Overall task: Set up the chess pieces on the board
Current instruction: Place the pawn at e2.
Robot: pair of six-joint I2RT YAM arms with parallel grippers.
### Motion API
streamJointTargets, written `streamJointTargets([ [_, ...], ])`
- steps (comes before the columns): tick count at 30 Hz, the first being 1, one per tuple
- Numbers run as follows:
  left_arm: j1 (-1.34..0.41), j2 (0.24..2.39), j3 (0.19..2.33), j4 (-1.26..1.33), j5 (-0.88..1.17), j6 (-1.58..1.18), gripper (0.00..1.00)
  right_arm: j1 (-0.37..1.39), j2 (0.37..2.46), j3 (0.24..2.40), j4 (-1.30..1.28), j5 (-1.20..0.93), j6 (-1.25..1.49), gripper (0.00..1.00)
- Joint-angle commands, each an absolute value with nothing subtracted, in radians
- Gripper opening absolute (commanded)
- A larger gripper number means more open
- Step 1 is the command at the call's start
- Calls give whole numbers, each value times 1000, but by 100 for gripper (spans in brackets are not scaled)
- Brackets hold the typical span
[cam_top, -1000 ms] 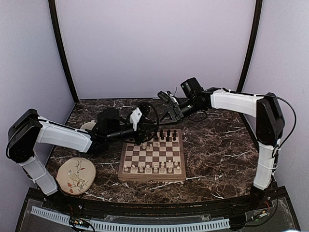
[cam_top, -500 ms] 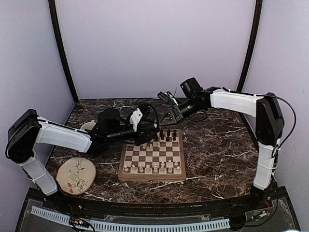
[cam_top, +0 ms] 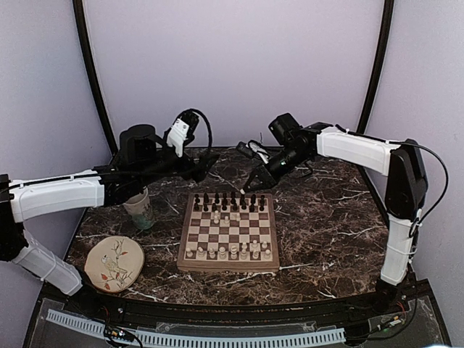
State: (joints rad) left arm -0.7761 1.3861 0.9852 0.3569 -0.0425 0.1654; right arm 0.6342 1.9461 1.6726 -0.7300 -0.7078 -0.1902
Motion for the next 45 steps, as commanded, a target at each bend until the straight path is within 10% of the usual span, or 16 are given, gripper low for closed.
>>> streamJointTargets([
  [1,-655,1371,1033,263,-89,27,99,695,1890,1753,-833,-530,-360,9],
  [45,-483,1339,950,256,92,-55,83,992,2193,1836,-1041,-276,-551,12],
])
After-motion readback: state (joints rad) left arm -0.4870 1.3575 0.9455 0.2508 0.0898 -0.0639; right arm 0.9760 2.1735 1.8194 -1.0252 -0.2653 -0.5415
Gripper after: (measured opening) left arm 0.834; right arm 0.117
